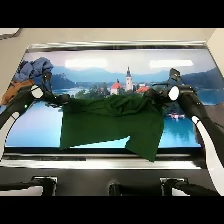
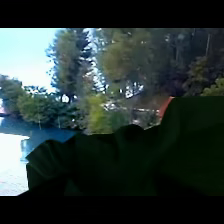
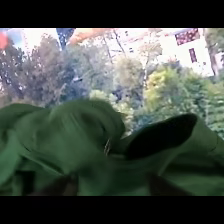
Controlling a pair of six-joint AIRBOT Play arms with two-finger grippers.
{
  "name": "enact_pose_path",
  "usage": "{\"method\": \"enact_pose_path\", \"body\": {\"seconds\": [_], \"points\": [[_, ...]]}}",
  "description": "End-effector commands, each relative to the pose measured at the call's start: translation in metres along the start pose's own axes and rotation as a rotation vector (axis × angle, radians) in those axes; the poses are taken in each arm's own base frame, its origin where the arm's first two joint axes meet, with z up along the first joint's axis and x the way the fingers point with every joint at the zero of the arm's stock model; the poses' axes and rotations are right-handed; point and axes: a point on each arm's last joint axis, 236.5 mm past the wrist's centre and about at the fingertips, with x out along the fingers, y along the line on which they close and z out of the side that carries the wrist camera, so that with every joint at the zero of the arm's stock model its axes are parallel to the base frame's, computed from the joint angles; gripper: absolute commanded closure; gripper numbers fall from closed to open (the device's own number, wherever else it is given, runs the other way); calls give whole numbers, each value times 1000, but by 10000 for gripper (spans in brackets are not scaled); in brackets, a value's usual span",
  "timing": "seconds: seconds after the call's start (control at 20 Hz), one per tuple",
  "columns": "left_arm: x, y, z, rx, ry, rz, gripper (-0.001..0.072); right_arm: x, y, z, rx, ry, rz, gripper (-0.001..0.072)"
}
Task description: Fold the shirts.
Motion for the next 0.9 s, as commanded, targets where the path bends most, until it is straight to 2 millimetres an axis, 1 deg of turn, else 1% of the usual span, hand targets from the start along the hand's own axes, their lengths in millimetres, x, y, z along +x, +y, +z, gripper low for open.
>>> {"method": "enact_pose_path", "body": {"seconds": [0.0,0.05,0.1,0.15,0.2,0.25,0.3,0.35,0.4,0.45,0.5,0.55,0.6,0.65,0.8,0.85], "points": [[-24,18,5,14,100,5,41,-22,-16,13,-63,67,-22,133],[-42,37,1,15,150,15,43,-39,-35,20,-87,103,-45,128],[-54,55,-10,-32,202,21,52,-55,-62,19,-75,163,-63,131],[-63,69,-30,-92,272,2,100,-66,-85,10,-36,233,-57,136],[-67,77,-58,-134,350,-40,118,-77,-108,-6,15,328,-52,151],[-66,81,-87,-175,421,-80,119,-83,-130,-20,56,392,-64,153],[-61,82,-121,-224,486,-122,119,-88,-148,-36,88,454,-74,153],[-56,77,-152,-254,536,-168,119,-91,-160,-50,113,504,-76,153],[-50,70,-179,-268,568,-220,119,-92,-168,-62,135,543,-76,154],[-43,64,-201,-281,585,-260,119,-91,-171,-71,151,570,-76,155],[-36,60,-216,-292,594,-276,119,-88,-172,-77,156,585,-76,155],[-30,59,-229,-304,608,-279,119,-87,-170,-82,159,597,-68,156],[-26,59,-236,-314,612,-279,124,-86,-168,-83,155,601,-57,156],[-22,61,-238,-316,599,-271,212,-85,-168,-83,150,600,-53,156],[-13,56,-228,-338,540,-296,216,-84,-168,-82,148,592,-53,154],[-12,56,-229,-343,542,-299,216,-84,-168,-83,146,595,-52,152]]}}
